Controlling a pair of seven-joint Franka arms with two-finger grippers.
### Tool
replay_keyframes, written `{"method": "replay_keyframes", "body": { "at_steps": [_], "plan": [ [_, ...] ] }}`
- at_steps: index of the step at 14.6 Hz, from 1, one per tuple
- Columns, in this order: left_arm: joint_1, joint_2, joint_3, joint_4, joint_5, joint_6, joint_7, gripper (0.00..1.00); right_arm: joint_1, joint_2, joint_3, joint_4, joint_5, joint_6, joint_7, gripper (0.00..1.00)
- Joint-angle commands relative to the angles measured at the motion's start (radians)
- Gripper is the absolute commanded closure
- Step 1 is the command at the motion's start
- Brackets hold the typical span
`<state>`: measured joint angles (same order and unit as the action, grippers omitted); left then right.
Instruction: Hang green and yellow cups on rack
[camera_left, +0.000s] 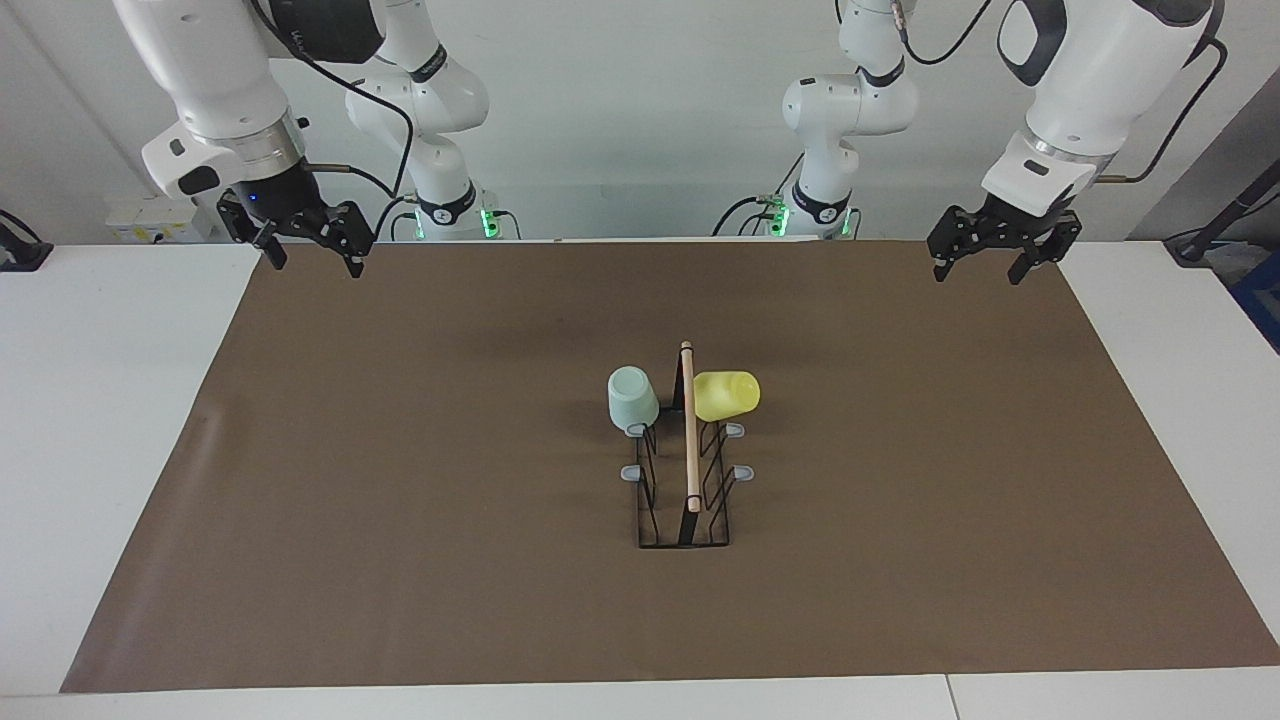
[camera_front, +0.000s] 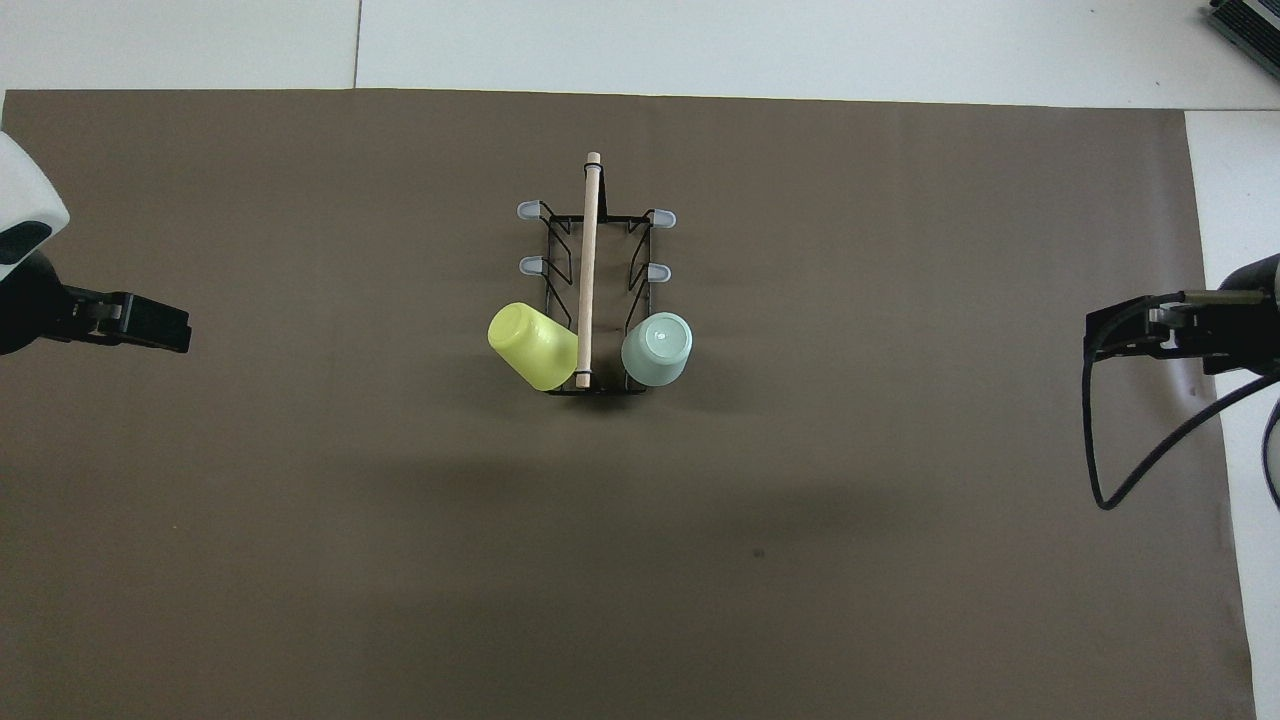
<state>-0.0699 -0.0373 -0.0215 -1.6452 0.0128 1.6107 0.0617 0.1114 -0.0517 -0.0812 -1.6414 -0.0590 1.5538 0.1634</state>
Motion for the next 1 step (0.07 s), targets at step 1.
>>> {"method": "replay_keyframes", "body": {
  "at_steps": [1],
  "plan": [
    [0.009,-0.026,-0.005,-0.025,-0.005,-0.009,-0.003,0.0,-0.007,0.015,0.001,0.029,0.004,-0.035,-0.028,0.0]
  ]
}}
